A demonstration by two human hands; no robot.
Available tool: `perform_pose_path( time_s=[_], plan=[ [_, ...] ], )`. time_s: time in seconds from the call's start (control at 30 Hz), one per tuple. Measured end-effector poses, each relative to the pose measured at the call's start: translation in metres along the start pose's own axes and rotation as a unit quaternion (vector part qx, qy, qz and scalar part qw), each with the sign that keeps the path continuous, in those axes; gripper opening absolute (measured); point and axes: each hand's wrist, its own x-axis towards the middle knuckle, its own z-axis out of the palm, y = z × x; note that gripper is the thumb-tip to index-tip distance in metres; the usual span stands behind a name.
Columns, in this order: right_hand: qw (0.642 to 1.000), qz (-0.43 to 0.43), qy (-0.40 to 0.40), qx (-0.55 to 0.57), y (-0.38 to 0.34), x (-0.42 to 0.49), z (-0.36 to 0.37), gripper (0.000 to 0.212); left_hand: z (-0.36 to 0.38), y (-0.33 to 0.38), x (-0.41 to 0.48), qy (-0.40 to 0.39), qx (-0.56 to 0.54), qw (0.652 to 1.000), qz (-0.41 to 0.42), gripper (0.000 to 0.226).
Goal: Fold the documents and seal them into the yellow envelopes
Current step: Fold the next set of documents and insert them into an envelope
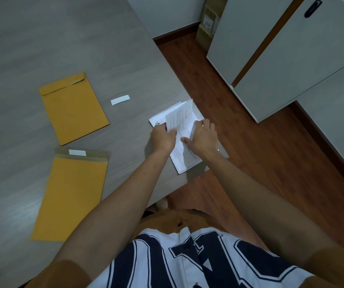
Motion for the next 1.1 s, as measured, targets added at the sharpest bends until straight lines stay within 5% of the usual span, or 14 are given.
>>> perform_pose_path(
  time_s=[0.2,0.37,0.63,0.73,0.9,1.1],
  plan=[
    [0.996,-0.008,0.077,0.051,-0.001,-0.016,0.003,0.067,-0.005,-0.005,0.009,0.022,-0.024,0.998,-0.062,0.044],
    [0.967,0.038,0.142,0.208,-0.021,-0.026,-0.007,0.078,-0.031,0.008,0.005,0.061,-0.233,0.965,-0.103,0.028],
    [0.851,0.128,0.01,0.51,-0.089,-0.032,-0.015,0.098,-0.113,-0.011,0.005,0.078,-0.469,0.875,-0.089,0.028],
    [0.799,0.132,-0.088,0.579,-0.118,-0.035,-0.016,0.085,-0.147,-0.028,-0.002,0.077,-0.534,0.839,-0.075,0.031],
    [0.652,0.109,-0.22,0.717,-0.173,-0.048,-0.012,0.051,-0.208,-0.077,-0.014,0.098,-0.593,0.798,-0.042,0.03],
    [0.687,0.054,-0.243,0.683,-0.225,-0.073,-0.009,0.033,-0.274,-0.133,-0.044,0.123,-0.529,0.839,-0.039,0.033]
  ],
)
